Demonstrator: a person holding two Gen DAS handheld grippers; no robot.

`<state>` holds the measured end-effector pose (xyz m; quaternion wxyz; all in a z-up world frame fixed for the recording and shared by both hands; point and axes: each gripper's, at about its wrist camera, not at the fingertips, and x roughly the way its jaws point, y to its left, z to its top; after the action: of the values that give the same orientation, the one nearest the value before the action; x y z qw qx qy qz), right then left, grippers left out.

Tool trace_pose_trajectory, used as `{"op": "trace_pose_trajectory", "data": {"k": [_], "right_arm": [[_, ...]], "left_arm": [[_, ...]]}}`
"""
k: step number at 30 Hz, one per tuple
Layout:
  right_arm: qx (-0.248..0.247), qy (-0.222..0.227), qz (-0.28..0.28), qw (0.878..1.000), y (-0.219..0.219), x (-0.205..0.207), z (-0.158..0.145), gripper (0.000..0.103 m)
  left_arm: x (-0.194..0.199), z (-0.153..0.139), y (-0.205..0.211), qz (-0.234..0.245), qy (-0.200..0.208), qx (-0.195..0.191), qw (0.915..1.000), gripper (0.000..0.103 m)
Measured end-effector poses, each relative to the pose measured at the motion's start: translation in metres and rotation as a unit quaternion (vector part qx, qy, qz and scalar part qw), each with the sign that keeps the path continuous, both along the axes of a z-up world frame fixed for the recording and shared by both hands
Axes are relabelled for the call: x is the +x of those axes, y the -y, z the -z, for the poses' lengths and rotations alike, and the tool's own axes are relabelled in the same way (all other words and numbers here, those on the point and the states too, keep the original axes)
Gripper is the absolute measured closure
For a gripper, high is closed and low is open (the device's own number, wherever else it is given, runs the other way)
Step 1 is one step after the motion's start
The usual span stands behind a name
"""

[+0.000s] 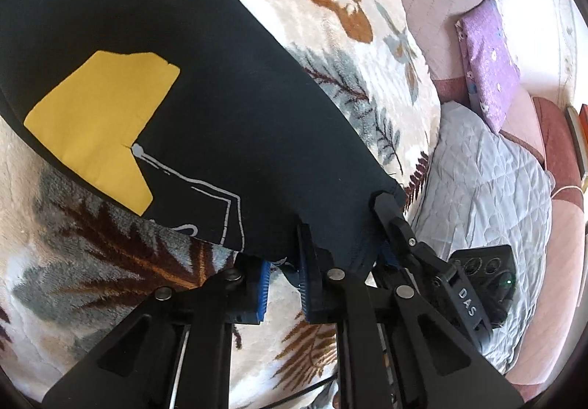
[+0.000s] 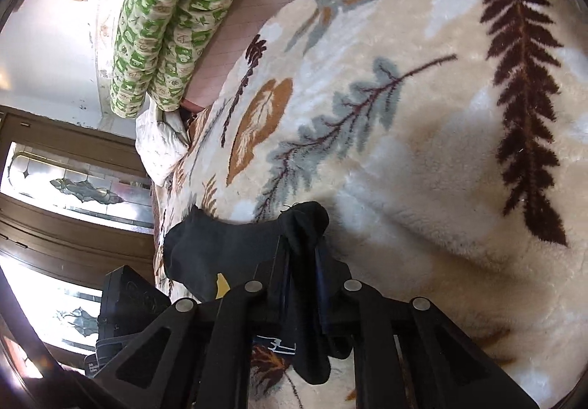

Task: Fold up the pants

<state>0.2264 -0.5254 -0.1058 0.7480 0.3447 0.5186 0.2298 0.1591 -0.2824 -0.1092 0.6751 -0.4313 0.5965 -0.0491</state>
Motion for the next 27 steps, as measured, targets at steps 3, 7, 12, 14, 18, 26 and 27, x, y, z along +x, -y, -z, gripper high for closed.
{"op": "trace_pose_trajectory", "data": {"k": [3, 7, 12, 14, 18, 26, 27], "right_arm": [[-0.011, 0.004, 0.000, 1.000, -0.005, -0.003, -0.012, 0.091], [-0.023, 0.007, 0.004, 1.000, -0.012, -0.005, -0.025, 0.091], [-0.034, 0.013, 0.006, 0.999, -0.027, -0.005, -0.044, 0.091], [-0.038, 0.017, 0.002, 0.999, -0.038, -0.005, -0.052, 0.091], [-0.042, 0.024, -0.006, 0.999, -0.062, -0.002, -0.064, 0.091], [-0.052, 0.028, -0.037, 0.998, -0.128, 0.012, -0.073, 0.091], [-0.052, 0.028, -0.040, 0.997, -0.134, 0.013, -0.073, 0.091]], "left_arm": [[-0.003, -0.003, -0.006, 0.005, 0.000, -0.009, 0.9999, 0.092], [-0.003, -0.014, -0.015, 0.010, 0.009, -0.020, 0.9997, 0.092], [-0.003, -0.023, -0.042, -0.001, 0.016, -0.040, 0.9991, 0.092], [-0.004, -0.025, -0.053, -0.005, 0.016, -0.045, 0.9988, 0.092], [-0.004, -0.029, -0.081, -0.021, 0.017, -0.054, 0.9982, 0.092], [0.000, -0.030, -0.139, -0.066, 0.023, -0.054, 0.9961, 0.092], [0.001, -0.030, -0.145, -0.071, 0.023, -0.053, 0.9958, 0.092]]}}
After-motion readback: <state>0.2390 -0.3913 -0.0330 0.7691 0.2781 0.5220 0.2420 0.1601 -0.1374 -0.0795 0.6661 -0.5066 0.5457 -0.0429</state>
